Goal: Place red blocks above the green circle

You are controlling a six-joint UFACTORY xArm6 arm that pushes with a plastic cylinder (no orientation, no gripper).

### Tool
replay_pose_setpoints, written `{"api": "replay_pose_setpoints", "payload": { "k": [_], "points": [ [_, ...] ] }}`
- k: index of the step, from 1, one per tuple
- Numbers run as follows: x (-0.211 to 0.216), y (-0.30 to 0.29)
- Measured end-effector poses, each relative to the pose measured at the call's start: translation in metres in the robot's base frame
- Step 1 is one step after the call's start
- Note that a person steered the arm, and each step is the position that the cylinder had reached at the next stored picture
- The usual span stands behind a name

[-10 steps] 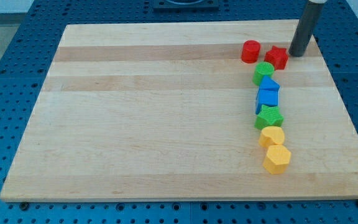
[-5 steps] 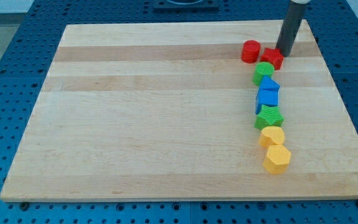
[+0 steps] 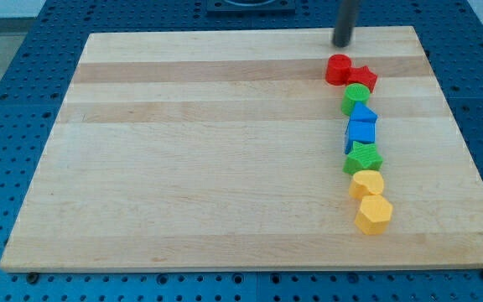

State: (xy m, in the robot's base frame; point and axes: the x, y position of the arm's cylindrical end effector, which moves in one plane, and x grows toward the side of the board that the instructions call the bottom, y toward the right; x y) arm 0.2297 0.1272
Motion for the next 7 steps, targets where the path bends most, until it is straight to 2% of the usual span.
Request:
{"api": "replay_pose_setpoints", "payload": {
  "k": [1,2,3,7],
  "points": [
    [0.035,-0.051],
    [0.085,-0.054],
    [0.109,-0.044],
    [0.082,-0.030]
  ]
}}
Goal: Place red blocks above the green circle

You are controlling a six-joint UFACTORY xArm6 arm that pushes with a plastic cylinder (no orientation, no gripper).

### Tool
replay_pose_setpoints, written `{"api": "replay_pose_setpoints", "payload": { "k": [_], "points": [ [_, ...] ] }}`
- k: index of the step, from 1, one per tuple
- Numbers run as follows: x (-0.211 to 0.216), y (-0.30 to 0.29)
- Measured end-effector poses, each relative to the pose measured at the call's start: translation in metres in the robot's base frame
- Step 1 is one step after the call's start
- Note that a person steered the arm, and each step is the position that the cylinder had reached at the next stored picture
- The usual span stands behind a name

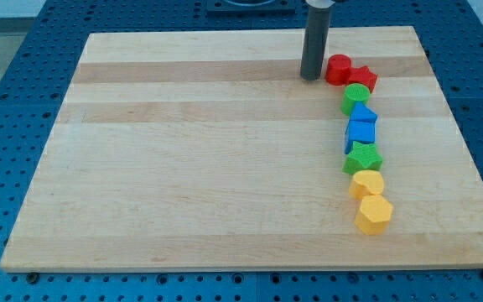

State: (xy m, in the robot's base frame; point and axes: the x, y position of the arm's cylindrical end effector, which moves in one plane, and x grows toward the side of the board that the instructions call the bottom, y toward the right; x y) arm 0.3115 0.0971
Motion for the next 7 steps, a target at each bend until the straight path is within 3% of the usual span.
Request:
{"api": "replay_pose_setpoints", "payload": {
  "k": [3,7],
  "points": [
    [0.013,0.017],
    [-0.019,0.018]
  ]
}}
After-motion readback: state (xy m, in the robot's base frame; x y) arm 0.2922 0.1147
